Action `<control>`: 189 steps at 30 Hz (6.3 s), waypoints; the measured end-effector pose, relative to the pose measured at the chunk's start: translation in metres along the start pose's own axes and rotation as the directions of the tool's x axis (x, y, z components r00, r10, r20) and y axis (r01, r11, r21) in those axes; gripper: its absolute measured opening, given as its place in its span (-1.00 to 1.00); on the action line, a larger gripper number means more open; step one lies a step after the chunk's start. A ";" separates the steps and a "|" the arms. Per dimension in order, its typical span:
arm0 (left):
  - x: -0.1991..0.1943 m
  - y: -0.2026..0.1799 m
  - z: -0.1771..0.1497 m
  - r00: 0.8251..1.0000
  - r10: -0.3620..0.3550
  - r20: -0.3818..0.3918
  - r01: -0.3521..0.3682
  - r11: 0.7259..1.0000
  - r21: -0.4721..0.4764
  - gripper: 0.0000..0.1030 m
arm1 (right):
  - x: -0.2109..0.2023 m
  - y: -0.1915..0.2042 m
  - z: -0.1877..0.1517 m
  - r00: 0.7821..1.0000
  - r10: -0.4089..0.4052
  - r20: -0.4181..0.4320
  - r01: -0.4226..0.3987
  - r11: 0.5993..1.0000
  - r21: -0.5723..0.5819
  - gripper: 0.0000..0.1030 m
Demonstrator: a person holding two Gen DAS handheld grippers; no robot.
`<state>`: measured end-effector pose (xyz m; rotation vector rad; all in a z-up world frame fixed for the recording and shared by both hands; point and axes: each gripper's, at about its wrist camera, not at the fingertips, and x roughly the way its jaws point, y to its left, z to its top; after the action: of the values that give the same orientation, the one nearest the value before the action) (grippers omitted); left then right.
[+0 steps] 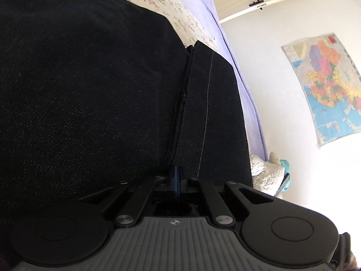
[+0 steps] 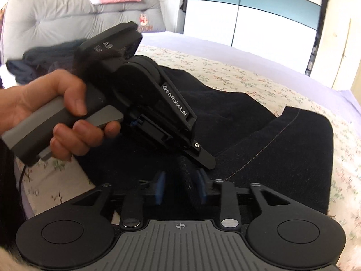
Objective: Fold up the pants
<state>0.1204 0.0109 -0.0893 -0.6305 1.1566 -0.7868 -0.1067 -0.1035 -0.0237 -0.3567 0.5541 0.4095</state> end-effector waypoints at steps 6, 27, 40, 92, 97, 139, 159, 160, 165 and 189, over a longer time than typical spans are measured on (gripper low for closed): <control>0.005 -0.011 0.008 1.000 0.010 0.007 -0.010 1.000 0.008 0.06 | 0.020 0.029 -0.009 0.982 -0.186 -0.037 0.172 0.956 -0.239 -0.50; 0.046 -0.030 0.064 0.994 -0.082 0.070 0.091 0.986 -0.141 0.21 | -0.045 -0.021 -0.001 0.987 -0.076 0.139 0.079 0.997 -0.021 -0.71; -0.090 -0.056 0.051 0.939 0.209 0.275 -0.257 0.954 0.154 0.20 | -0.036 -0.003 0.033 0.951 0.134 0.277 -0.171 0.979 0.114 -0.71; -0.346 0.144 0.035 0.663 0.558 0.499 -0.507 0.825 -0.250 0.40 | 0.161 0.214 0.179 0.756 0.631 0.176 -0.653 0.708 0.269 -0.62; -0.354 0.111 0.025 0.571 0.608 0.551 -0.604 0.766 -0.220 0.69 | 0.132 0.201 0.177 0.776 0.619 0.123 -0.631 0.751 0.197 0.15; -0.130 -0.012 -0.029 0.949 0.123 0.291 -0.284 0.735 0.615 1.00 | 0.217 -0.168 0.087 0.908 0.357 0.221 -0.377 0.461 0.803 0.10; -0.162 -0.004 -0.042 0.977 0.111 0.184 -0.205 0.736 0.645 1.00 | 0.177 -0.172 0.102 0.955 0.281 0.099 -0.265 0.647 0.715 0.02; -0.166 -0.002 -0.041 0.968 0.118 0.220 -0.234 0.736 0.635 1.00 | 0.169 -0.167 0.104 0.954 0.289 0.086 -0.264 0.663 0.701 0.02; -0.173 0.012 -0.034 0.926 0.237 0.295 -0.370 0.732 0.572 1.00 | 0.133 -0.131 0.099 0.942 0.335 0.031 -0.276 0.718 0.639 0.02; -0.188 0.005 -0.079 0.923 0.247 0.294 -0.384 0.623 0.682 1.00 | 0.060 -0.066 0.039 0.906 0.411 -0.103 -0.240 0.698 0.674 -0.11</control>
<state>0.0082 0.1637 -0.0127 0.1914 0.6613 -0.7871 -0.0125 -0.1273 -0.0122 0.3895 0.9764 0.4927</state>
